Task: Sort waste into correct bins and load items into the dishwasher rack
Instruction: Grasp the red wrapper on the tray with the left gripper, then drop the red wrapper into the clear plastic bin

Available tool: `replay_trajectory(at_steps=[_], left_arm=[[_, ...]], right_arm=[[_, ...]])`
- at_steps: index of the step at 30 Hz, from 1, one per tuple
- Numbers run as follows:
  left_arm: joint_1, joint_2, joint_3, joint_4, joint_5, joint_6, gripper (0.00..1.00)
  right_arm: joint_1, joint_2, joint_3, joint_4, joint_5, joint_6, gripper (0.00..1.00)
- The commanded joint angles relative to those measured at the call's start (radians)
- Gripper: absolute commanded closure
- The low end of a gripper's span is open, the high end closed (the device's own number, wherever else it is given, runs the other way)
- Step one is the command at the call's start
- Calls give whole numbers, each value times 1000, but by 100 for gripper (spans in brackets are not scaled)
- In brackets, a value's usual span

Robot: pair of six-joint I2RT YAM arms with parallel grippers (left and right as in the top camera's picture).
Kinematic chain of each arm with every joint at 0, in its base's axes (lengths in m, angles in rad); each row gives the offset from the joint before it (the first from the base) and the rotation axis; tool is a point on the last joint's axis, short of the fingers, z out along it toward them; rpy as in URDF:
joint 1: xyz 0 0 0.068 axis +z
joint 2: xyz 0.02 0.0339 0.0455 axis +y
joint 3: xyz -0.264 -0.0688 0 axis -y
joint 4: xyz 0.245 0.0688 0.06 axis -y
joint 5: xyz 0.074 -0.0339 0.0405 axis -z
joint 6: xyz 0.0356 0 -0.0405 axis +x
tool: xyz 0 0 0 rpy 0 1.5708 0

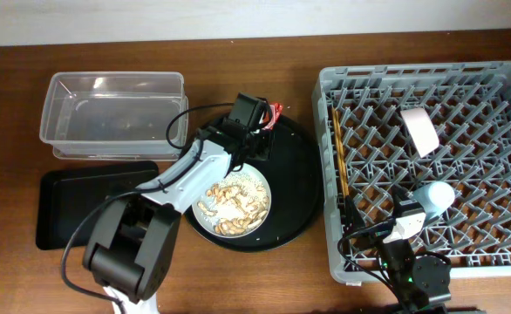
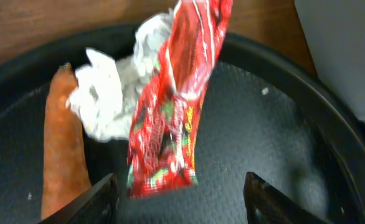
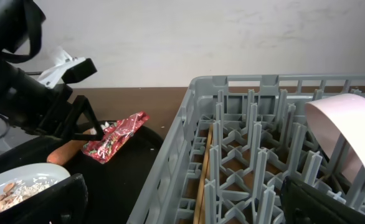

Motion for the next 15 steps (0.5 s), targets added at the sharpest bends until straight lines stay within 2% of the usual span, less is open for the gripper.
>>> replay_trajectory(at_steps=[1, 7, 8, 12, 15], left_arm=[[-5, 60, 7, 38, -6, 16, 37], [-9, 109, 7, 46, -113, 16, 42], [-9, 110, 7, 46, -112, 16, 45], [-10, 110, 9, 53, -33, 16, 71], [-10, 108, 10, 56, 21, 16, 97]], right_arm=[[-6, -9, -9, 3, -13, 7, 2], [-6, -9, -9, 3, -13, 7, 2], [-6, -9, -9, 3, -13, 7, 2], [-6, -9, -9, 3, -13, 7, 2], [-6, -10, -9, 3, -13, 7, 2]])
